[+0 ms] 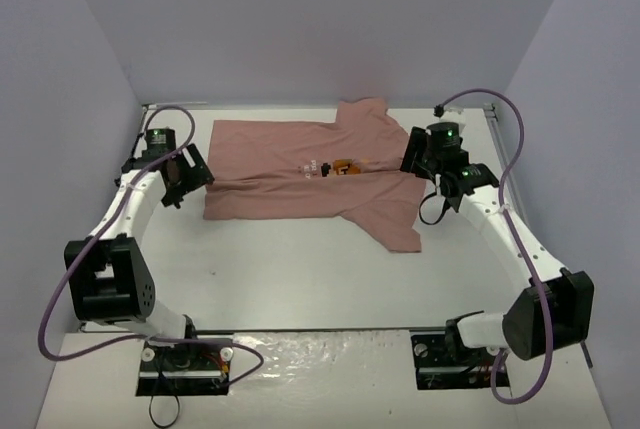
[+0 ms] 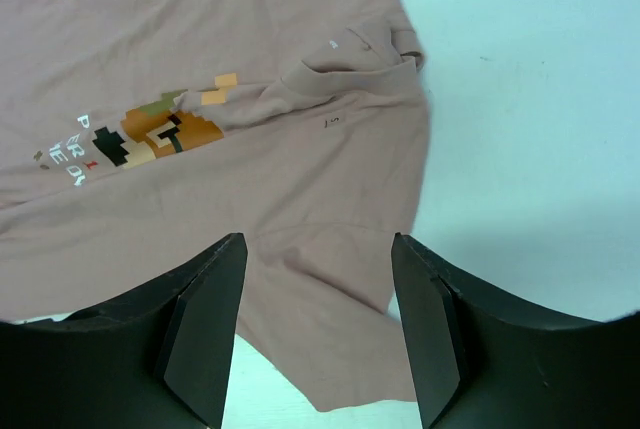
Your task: Fold and stack the t-shirts
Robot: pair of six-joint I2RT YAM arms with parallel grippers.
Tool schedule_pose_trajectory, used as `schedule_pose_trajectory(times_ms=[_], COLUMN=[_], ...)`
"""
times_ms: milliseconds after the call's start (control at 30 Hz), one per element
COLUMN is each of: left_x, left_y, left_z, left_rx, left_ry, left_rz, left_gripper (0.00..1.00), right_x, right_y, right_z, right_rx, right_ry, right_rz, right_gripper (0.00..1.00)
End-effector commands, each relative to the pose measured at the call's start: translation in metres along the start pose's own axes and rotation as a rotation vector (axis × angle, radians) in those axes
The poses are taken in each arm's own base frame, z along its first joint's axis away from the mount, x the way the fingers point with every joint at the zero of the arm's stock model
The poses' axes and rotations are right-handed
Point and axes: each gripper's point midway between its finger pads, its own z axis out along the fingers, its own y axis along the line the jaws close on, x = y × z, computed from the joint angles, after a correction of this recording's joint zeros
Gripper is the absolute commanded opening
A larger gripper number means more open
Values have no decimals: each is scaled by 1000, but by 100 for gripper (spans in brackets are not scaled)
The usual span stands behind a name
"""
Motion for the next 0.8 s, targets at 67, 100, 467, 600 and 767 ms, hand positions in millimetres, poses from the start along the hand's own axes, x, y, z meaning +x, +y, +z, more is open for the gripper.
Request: schedule_pose_trajectory(times_ms=[67, 100, 467, 600, 767], left_x=[19, 19, 30, 38, 46], left_y=[7, 8, 18, 23, 25], left_z=[40, 43, 70, 76, 86], left_rx=[-22, -28, -93, -111, -111], left_ry=[102, 106, 161, 179, 194], left_rz=[-83, -90, -146, -151, -164], left_gripper=[72, 71, 65, 61, 43], right_x=[65, 73, 117, 126, 142], right_y=[-25, -27, -41, -44, -45], right_z=[-11, -13, -16, -16, -14], right_rx=[33, 31, 56, 63, 60], right_ry=[108, 121, 194, 211, 260], right_rz=[68, 71, 100, 102, 104], right_gripper=[57, 57, 58, 58, 58])
